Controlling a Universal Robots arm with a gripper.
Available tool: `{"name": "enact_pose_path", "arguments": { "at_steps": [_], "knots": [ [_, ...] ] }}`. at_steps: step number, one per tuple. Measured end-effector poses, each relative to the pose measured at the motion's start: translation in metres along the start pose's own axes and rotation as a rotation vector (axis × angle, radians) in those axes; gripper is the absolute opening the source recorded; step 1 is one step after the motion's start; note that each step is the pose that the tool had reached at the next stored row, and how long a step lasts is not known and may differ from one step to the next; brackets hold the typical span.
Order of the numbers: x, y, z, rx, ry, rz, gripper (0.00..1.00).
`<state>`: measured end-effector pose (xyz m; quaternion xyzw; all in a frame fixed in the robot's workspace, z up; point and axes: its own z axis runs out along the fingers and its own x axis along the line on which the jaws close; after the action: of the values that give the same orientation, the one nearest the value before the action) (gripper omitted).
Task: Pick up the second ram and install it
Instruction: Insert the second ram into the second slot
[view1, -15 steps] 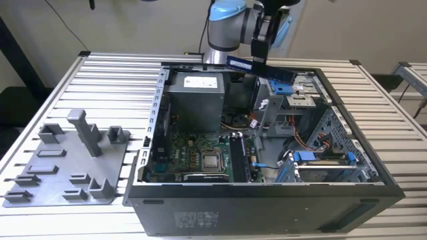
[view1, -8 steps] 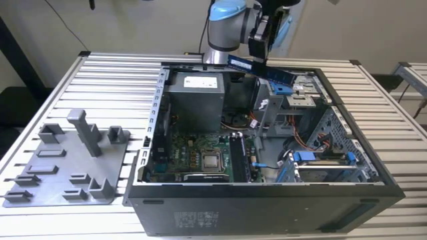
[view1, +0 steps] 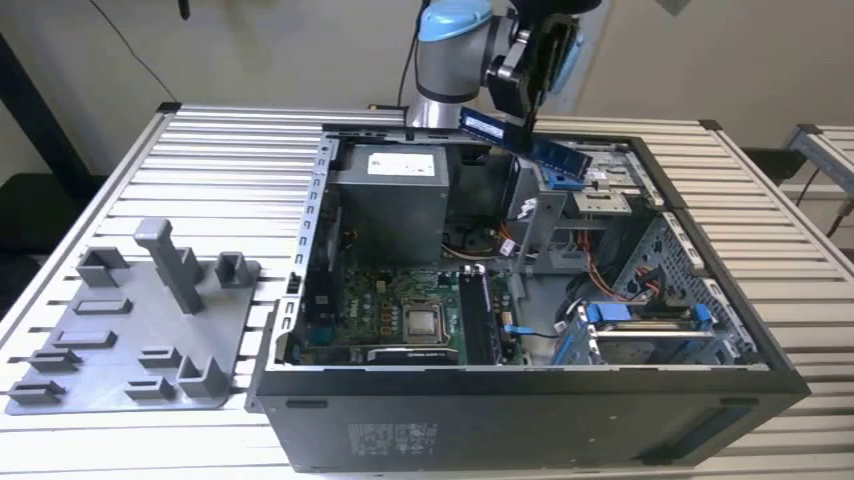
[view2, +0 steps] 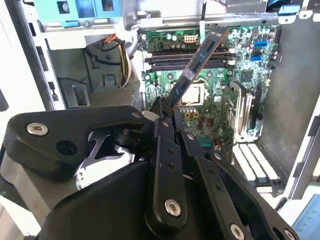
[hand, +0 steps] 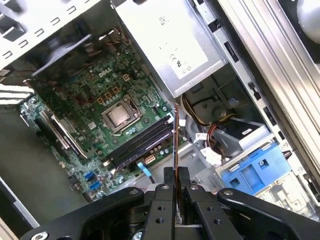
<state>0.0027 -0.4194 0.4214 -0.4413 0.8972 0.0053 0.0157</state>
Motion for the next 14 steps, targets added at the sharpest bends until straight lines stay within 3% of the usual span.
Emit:
{"name": "enact_pose_path", "arguments": {
  "at_steps": [14],
  "knots": [
    [0.0,0.0,0.0011,0.0077,0.001,0.234,0.14]
  ]
}}
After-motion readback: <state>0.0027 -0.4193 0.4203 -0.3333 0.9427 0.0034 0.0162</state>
